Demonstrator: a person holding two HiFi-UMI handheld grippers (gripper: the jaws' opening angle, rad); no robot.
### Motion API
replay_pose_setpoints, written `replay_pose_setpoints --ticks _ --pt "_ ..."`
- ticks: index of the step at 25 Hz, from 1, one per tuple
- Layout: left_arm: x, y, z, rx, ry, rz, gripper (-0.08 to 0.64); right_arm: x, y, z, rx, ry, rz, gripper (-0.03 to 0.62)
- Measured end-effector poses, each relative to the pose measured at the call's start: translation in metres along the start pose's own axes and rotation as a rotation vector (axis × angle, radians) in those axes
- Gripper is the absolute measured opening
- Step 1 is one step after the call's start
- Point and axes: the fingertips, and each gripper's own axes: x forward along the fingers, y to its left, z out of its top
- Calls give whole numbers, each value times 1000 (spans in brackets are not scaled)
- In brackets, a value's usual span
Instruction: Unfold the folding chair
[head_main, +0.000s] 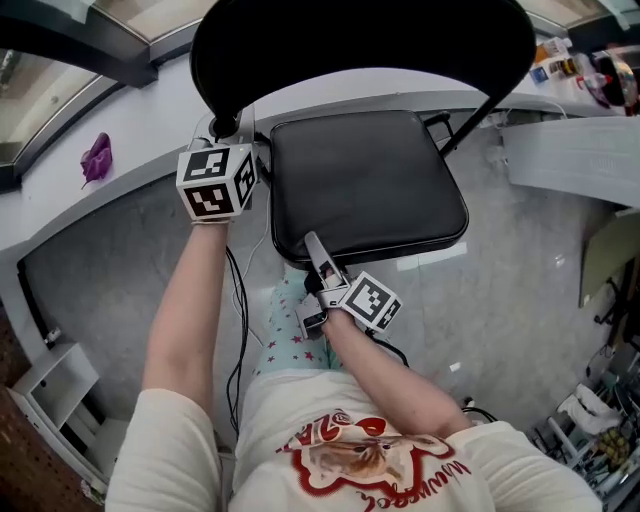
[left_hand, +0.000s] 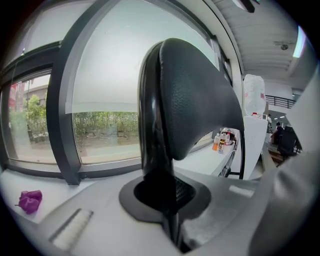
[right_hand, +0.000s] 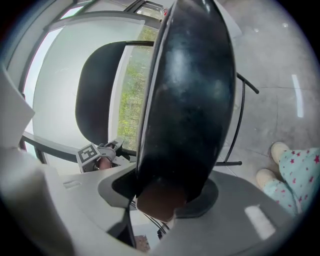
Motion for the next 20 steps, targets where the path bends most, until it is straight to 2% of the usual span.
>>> replay_pose_setpoints --ticks 5,20 --pt "-9 -7 -15 -5 8 -23 8 -14 -29 -17 62 4 79 207" --pt "-27 -28 -56 -27 -7 -71 8 -44 -115 -51 19 59 220 207"
